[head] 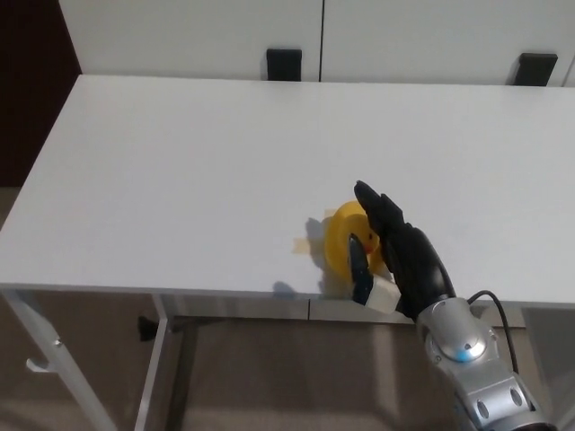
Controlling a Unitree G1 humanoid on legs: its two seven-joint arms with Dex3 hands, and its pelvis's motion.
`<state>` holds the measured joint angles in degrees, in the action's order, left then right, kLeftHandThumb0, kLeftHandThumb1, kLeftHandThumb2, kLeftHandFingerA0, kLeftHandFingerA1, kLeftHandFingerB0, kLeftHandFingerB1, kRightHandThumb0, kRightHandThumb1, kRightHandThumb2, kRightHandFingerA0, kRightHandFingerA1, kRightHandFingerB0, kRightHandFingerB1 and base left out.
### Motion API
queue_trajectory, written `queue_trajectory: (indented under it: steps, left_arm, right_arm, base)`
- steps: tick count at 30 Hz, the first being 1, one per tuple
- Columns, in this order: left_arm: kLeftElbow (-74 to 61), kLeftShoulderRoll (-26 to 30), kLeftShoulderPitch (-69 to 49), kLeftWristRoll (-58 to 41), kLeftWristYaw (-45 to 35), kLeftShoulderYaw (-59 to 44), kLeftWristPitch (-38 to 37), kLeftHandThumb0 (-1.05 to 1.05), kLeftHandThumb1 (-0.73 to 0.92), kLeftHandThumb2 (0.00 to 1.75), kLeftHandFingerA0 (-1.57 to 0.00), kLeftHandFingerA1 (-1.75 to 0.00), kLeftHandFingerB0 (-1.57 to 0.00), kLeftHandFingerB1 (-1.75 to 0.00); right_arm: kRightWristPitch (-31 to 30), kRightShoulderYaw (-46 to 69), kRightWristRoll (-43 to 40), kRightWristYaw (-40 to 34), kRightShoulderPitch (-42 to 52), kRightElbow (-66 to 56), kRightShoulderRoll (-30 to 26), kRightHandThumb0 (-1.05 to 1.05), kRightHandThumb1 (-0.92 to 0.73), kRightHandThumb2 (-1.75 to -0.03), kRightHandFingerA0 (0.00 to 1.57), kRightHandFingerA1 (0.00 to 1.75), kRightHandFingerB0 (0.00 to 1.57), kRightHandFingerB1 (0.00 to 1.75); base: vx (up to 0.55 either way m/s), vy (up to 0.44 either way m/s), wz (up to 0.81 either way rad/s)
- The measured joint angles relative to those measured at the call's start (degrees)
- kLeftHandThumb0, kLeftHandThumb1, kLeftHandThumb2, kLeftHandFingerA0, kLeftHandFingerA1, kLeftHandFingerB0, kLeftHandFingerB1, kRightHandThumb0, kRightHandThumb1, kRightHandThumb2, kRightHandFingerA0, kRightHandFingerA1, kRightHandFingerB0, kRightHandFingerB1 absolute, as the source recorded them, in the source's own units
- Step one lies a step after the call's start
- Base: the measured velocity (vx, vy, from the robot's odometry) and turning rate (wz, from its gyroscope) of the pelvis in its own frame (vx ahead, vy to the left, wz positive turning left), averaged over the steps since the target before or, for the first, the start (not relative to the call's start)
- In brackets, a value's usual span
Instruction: The robot uses its right hand to push the yellow duck toy to the center of the white desk.
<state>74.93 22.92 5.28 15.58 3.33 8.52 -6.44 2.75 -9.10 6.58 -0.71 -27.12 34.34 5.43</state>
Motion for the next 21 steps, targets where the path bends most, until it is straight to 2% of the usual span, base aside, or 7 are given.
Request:
queue_trajectory:
  steps: [2,14,15,16,18,19,21]
  left_arm:
    - [0.01,0.00,-0.05,0.00,-0.01,0.00,0.00,-0.17,0.68,0.67,-0.85,-0.72,-0.77,-0.59]
    - [0.13,0.00,-0.37,-0.01,-0.01,-0.10,0.00,-0.17,0.68,0.66,-0.83,-0.72,-0.76,-0.58]
    - [0.10,0.01,-0.40,-0.01,-0.01,-0.12,-0.02,-0.19,0.68,0.67,-0.84,-0.76,-0.79,-0.60]
    - [0.10,0.01,-0.40,-0.01,-0.01,-0.12,-0.02,-0.20,0.67,0.66,-0.85,-0.79,-0.79,-0.60]
    - [0.11,0.01,-0.53,-0.01,-0.01,-0.11,-0.02,-0.20,0.67,0.66,-0.85,-0.79,-0.79,-0.60]
    - [0.11,0.01,-0.54,-0.01,-0.01,-0.12,-0.02,-0.20,0.67,0.66,-0.85,-0.79,-0.79,-0.60]
    - [0.12,0.01,-0.59,-0.01,0.00,-0.11,-0.02,-0.20,0.67,0.66,-0.85,-0.79,-0.79,-0.60]
  right_arm:
    - [-0.09,0.01,0.03,0.05,0.09,-0.17,-0.17,-0.98,-0.92,-0.74,0.00,0.00,0.00,0.00]
    - [0.58,5.46,-1.36,2.78,2.59,-5.51,-6.46,-0.91,-0.91,-0.68,0.00,0.00,0.00,0.00]
    - [0.68,7.11,-2.12,3.05,2.86,-7.64,-7.29,-1.05,-0.81,-1.18,0.00,0.19,0.00,0.18]
    - [0.68,7.11,-2.12,3.05,2.86,-7.64,-7.29,-0.93,-0.92,-0.68,0.00,0.00,0.00,0.00]
    - [0.79,11.77,-4.56,3.80,3.21,-12.94,-9.47,-0.93,-0.92,-0.68,0.00,0.00,0.00,0.00]
    - [0.77,13.16,-5.24,4.06,3.26,-14.18,-10.24,-0.94,-0.71,-0.98,0.00,0.00,0.00,0.00]
    - [0.75,15.65,-6.42,4.45,3.27,-15.85,-11.85,-0.94,-0.71,-0.98,0.00,0.00,0.00,0.00]
  base:
    - [0.00,0.000,0.00]
    - [0.00,0.000,0.00]
    - [0.00,0.000,0.00]
    - [0.00,0.000,0.00]
    - [0.00,0.000,0.00]
    - [0.00,0.000,0.00]
    - [0.00,0.000,0.00]
